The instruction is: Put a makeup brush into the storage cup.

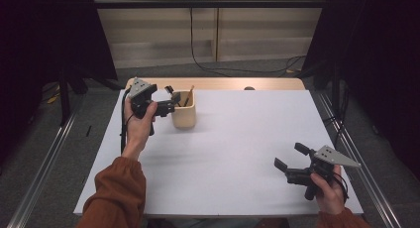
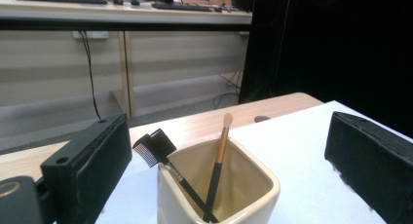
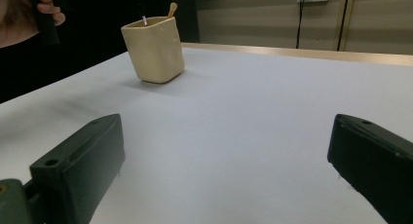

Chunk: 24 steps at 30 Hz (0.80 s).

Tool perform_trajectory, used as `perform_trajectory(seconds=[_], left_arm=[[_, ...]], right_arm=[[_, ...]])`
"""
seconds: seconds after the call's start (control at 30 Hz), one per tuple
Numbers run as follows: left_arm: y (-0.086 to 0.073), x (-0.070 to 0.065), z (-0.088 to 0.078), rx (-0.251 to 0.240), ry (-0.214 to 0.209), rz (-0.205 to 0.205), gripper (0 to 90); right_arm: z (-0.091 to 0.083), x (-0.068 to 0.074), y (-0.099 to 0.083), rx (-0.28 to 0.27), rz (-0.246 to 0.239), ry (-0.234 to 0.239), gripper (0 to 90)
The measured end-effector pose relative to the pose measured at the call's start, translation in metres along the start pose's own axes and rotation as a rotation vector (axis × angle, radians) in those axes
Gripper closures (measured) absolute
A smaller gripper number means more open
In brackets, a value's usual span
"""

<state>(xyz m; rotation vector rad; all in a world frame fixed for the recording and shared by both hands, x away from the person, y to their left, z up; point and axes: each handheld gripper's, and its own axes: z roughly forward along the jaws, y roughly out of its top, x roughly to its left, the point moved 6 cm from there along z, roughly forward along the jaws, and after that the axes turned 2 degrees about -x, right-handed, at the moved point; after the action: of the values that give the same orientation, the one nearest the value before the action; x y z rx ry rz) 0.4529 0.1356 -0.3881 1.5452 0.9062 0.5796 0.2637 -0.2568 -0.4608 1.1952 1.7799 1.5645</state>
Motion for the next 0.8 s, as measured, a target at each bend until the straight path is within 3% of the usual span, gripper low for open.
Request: perform_trajectory(seconds=[0.2,0.27,0.8], left_arm=[[-0.006,-0.009,-0.015,0.009,-0.010,0.033,2.9],[-0.008,-0.010,-0.019,0.009,0.007,0.051,2.6],[-0.026,-0.019,-0.059,0.020,0.003,0.061,1.6]], right_arm=[[0.000,0.001,0.000,0.002,0.000,0.003,0.0],[0.001,0.000,-0.001,0.007,0.001,0.000,0.0],[0.001,0.000,-0.001,0.012,-0.006,-0.004,0.0]])
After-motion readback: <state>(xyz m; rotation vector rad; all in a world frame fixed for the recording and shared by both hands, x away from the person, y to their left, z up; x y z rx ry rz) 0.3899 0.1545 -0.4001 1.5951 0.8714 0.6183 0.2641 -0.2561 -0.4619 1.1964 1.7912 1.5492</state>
